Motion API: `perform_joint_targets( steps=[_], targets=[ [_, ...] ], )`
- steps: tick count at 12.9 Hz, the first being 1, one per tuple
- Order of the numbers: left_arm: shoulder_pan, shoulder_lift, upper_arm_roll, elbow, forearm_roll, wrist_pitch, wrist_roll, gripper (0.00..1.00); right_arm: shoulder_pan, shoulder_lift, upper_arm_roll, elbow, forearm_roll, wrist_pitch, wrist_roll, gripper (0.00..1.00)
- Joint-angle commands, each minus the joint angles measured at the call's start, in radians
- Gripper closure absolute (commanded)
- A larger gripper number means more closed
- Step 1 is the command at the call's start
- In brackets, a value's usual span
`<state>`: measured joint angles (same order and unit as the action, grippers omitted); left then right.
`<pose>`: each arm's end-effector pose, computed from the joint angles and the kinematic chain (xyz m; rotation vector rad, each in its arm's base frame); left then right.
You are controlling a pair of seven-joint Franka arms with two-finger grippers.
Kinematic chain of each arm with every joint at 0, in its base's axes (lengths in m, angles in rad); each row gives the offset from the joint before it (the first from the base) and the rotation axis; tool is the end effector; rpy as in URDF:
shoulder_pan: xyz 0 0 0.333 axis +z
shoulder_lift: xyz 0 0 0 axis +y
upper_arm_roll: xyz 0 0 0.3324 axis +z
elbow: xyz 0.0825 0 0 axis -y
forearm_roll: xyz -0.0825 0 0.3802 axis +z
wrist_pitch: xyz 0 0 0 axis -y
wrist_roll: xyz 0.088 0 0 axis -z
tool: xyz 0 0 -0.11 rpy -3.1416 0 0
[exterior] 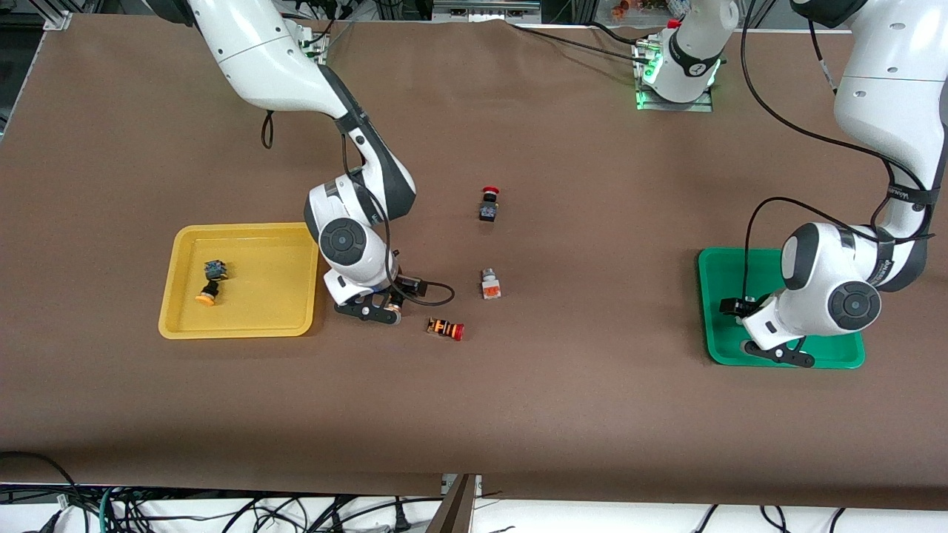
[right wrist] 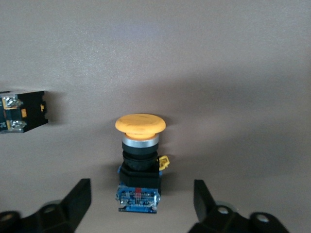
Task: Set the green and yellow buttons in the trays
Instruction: 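Grasp a second yellow button with the right gripper while the left gripper lifts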
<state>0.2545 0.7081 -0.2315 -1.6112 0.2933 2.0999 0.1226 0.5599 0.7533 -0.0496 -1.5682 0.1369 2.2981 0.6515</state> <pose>0.6768 0.0497 0.2168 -3.0371 0.3570 0.3042 0.6131 0.3529 0.2085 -3.0774 0.3404 0.0851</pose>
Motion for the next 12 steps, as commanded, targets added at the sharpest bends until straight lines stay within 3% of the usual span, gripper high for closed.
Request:
perform_joint_targets(
  steps=[1,3,4,6,10,12],
  targets=[
    [0.005,-0.053,-0.044,0.002,-0.023,-0.076,0.003,0.0,0.0,0.012,0.0,0.004,0.013,0.026,0.008,0.51],
    [0.002,-0.074,-0.075,0.033,-0.078,-0.15,0.0,0.0,0.0,0.014,0.0,0.005,0.013,0.026,0.004,0.78],
    [0.0,-0.075,-0.101,0.071,-0.082,-0.2,-0.003,0.0,-0.001,0.008,0.0,0.007,0.012,0.026,-0.007,0.86],
    [-0.004,-0.075,-0.146,0.122,-0.104,-0.268,-0.049,0.0,-0.012,-0.012,-0.006,0.022,0.0,0.004,-0.039,0.86],
    [-0.034,-0.073,-0.21,0.12,-0.151,-0.278,-0.236,0.0,-0.122,-0.081,-0.013,0.063,-0.003,-0.228,-0.328,0.86],
    [-0.059,-0.073,-0.242,0.123,-0.161,-0.278,-0.328,0.0,-0.149,-0.109,-0.083,0.057,-0.002,-0.356,-0.511,0.86]
  ],
)
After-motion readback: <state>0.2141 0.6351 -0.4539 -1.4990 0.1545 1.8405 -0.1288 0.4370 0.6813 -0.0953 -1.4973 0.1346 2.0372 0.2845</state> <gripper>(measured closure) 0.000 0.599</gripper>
